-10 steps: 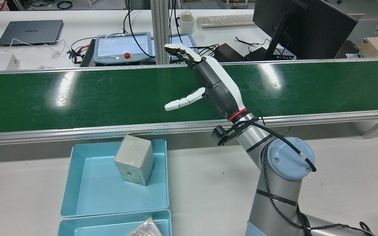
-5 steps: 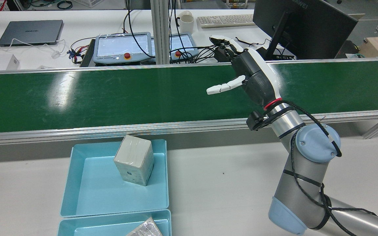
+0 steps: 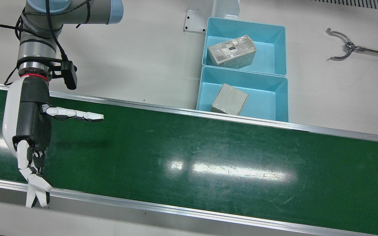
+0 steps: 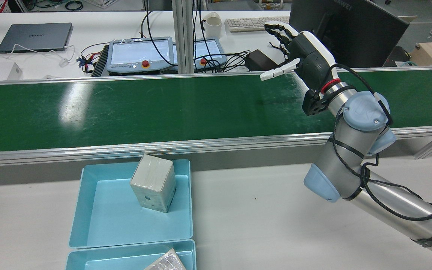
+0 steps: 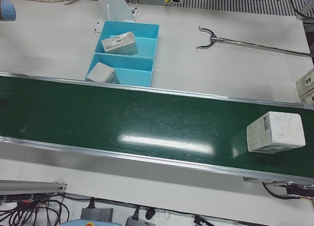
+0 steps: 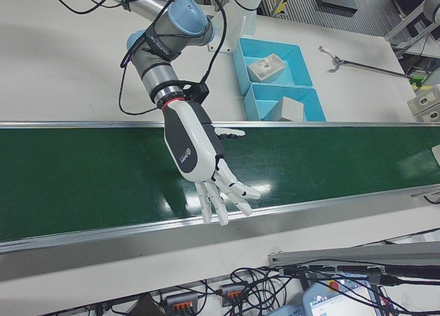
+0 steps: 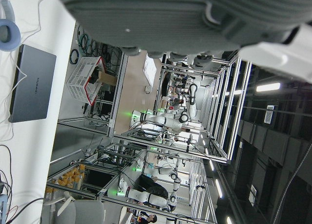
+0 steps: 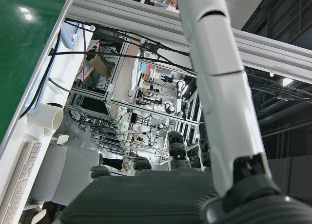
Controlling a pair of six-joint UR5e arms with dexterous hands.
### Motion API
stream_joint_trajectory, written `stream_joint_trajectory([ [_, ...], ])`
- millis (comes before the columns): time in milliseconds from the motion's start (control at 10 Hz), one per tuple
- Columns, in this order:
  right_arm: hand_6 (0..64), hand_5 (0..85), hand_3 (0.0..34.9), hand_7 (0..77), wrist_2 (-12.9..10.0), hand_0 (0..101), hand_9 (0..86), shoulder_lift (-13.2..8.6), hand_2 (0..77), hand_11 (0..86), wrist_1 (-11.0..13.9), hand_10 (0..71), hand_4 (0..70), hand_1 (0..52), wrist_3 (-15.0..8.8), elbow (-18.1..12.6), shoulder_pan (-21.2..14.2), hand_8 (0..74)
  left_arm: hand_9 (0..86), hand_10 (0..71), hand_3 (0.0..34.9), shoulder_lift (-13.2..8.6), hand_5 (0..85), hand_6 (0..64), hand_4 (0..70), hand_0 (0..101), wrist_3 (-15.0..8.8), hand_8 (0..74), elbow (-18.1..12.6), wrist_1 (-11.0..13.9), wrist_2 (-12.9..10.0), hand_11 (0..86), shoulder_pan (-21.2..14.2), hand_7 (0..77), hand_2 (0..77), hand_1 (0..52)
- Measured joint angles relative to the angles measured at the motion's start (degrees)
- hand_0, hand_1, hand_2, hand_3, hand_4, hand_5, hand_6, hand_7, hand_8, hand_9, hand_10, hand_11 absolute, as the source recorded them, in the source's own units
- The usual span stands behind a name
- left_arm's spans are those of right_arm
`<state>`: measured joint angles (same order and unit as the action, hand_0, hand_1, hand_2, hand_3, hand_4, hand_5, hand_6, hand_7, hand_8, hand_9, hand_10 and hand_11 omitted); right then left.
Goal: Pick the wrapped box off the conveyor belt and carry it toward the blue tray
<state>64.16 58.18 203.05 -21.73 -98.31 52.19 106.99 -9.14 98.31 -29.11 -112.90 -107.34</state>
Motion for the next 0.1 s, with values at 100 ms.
stream_joint_trajectory([
  [100, 2.7, 25.1, 20.5, 3.8, 0.7, 55, 1.6, -0.6, 4.9, 1.1, 0.4, 0.0, 0.5, 19.6, 0.5, 0.5, 0.3, 1.1, 0.0, 0.5, 0.0, 0.0, 1.1, 0.0, 0.0, 0, 0.0, 0.5, 0.0, 0.0, 0.0, 0.5, 0.0, 0.0, 0.5, 0.0],
])
